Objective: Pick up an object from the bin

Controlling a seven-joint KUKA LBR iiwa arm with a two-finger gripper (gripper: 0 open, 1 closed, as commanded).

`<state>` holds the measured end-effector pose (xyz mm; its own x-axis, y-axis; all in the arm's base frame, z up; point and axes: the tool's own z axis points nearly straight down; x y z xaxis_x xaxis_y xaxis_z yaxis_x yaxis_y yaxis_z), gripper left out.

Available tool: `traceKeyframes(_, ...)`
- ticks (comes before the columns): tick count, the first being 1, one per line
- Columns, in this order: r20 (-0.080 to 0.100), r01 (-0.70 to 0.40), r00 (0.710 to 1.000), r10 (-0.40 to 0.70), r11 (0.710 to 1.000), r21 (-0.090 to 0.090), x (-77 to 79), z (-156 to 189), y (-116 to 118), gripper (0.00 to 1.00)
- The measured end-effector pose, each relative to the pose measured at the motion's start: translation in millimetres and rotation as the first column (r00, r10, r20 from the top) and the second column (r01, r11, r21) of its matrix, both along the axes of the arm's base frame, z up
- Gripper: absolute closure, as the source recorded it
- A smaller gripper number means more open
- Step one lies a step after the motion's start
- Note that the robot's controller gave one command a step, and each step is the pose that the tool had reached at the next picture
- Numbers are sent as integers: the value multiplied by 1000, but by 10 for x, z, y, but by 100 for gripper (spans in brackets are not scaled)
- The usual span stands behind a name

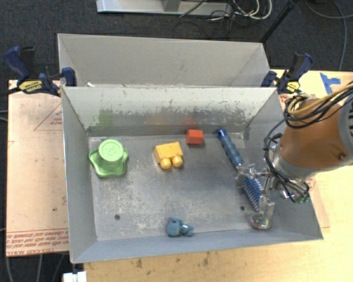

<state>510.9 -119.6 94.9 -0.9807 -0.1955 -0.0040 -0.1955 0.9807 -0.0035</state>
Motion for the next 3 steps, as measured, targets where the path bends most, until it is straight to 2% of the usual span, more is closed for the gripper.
traceKeyframes(1, -2, -295, 955, 295, 955, 10, 137, -4, -290, 0)
traceKeyframes(2, 10, -608, 794, 608, 794, 16, 78, -231, -155, 0)
traceKeyframes(3, -1, -610, 793, 610, 793, 11, 49, -254, -226, 100)
